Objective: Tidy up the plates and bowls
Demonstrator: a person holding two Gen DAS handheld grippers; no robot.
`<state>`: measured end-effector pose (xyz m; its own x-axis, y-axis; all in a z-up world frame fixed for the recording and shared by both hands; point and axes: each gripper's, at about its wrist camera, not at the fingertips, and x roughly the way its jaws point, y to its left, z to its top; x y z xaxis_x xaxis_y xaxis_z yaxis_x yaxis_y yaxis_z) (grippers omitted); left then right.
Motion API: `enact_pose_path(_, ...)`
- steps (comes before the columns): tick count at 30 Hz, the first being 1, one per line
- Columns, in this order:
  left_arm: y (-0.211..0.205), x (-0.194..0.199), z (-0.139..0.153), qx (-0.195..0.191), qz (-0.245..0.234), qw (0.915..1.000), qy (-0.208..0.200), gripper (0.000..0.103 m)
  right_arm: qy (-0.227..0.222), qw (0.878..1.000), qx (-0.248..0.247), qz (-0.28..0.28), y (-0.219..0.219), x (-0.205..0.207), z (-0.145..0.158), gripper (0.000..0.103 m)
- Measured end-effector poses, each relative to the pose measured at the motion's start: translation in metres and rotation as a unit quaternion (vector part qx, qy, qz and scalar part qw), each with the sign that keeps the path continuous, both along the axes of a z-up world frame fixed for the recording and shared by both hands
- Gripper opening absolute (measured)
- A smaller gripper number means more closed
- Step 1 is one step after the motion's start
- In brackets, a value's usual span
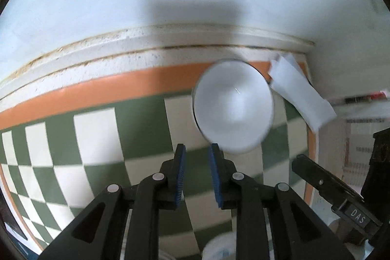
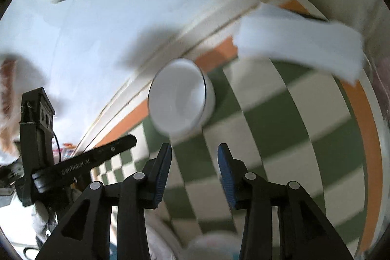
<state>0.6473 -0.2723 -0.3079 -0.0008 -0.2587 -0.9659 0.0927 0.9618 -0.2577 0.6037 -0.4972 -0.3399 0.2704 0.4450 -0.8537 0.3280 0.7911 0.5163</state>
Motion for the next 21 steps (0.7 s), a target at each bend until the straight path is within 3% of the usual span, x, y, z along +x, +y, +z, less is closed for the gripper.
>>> enact_pose_path(8, -0.018, 0.033, -0.050, 0.016, -0.014, 0.9991, 0.038, 0.018, 0.031, 0.999, -0.029, 0.009, 0.007, 0.057, -0.041, 0.042)
enact_pose_path(10, -0.021, 0.037, -0.057, 0.016, -0.019, 0.9990, 0.037, 0.018, 0.038, 0.999, -0.029, 0.009, 0.007, 0.063, -0.050, 0.038)
enact_pose_path(12, -0.024, 0.038, -0.061, 0.017, -0.023, 0.9992, 0.027, 0.013, 0.045, 0.998, -0.035, 0.012, 0.008, 0.064, -0.058, 0.020)
enact_pose_path(14, -0.030, 0.039, -0.063, 0.014, -0.032, 0.9992, 0.022, 0.010, 0.047, 0.998, -0.045, 0.014, 0.008, 0.066, -0.062, 0.013)
enact_pose_path(21, -0.036, 0.033, -0.060, 0.020, -0.040, 0.9989, 0.010, 0.010, 0.038, 0.997, -0.061, 0.020, 0.011, 0.068, -0.057, 0.012)
